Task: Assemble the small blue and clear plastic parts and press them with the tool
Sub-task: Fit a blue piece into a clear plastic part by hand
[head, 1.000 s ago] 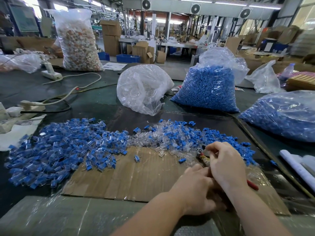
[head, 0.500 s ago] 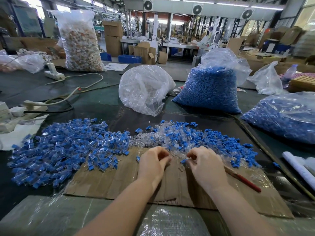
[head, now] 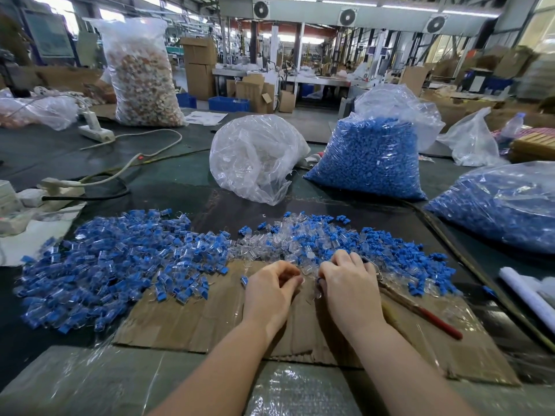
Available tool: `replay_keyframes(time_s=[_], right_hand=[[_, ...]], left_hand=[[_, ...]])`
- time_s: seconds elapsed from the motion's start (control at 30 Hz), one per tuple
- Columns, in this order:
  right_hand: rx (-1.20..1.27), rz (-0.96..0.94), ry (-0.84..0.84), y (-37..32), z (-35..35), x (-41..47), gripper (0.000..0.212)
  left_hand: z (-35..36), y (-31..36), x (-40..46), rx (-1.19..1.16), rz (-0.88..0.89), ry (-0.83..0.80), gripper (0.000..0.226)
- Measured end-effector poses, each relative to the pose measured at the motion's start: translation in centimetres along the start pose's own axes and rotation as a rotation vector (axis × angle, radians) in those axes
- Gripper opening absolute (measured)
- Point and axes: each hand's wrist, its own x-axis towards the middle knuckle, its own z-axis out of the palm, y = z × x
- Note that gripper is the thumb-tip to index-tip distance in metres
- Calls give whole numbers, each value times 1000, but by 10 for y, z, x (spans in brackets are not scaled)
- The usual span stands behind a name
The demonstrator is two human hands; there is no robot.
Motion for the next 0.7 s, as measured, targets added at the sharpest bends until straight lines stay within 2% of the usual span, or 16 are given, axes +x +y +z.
replay_keyframes(time_s=[0.1,0.17,0.33,0.5,0.7], right_hand=[[27,16,88,-3,-3,-4,5],[122,40,169,-3,0,-8,17],[311,33,257,-3,10,-16,27],[447,57,306,-1,11,-20,12],[605,123,354,-1,9,-23,11]], left_hand=[[0,-1,0,2,3,-4,21],[0,-2,0,13,10,-8,22],[1,-5,1,-4,18,-23,21],[2,-8,2,-37,11,-37,21],[3,-8,3,-58,-1,-51,22]])
